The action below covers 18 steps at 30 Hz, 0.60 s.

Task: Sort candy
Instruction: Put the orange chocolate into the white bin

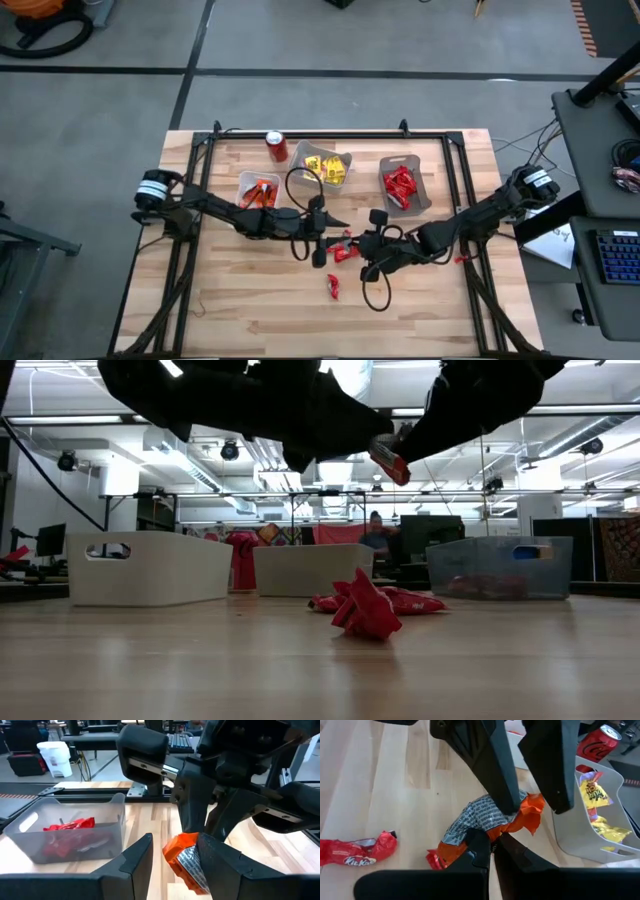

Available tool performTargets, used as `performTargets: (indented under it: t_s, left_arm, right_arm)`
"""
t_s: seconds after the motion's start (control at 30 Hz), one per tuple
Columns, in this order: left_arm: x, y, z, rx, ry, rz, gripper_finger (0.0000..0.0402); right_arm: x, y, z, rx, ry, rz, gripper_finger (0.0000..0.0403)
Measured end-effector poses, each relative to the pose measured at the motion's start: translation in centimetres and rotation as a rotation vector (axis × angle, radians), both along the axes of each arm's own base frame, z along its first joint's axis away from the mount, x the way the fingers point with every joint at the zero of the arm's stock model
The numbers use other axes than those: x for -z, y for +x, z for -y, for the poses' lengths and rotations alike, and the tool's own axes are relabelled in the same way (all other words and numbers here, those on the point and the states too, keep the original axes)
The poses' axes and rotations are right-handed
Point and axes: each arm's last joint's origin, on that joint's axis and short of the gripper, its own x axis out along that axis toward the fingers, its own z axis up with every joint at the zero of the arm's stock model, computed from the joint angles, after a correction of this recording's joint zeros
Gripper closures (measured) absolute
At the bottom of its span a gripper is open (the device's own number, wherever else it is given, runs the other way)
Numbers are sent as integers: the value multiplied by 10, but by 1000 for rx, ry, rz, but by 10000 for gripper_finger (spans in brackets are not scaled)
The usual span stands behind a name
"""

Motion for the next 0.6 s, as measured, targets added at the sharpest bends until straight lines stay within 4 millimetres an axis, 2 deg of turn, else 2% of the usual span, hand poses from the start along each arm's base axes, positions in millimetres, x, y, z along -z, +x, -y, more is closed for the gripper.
performTargets:
  t_s: [0.1,0.2,0.4,0.6]
  left_arm:
    - [1,1,-1,1,5,-2,265]
    - [0,0,-1,2,15,0,290]
    - [1,-1,-1,2,-1,-9,388]
    - [0,-1,-1,-1,-7,-11,398]
  right_arm:
    - [0,0,0,0,1,1,394]
    - [0,0,0,8,11,7,394]
    - [0,0,0,13,14,9,394]
    - [0,0,0,23,30,16,377]
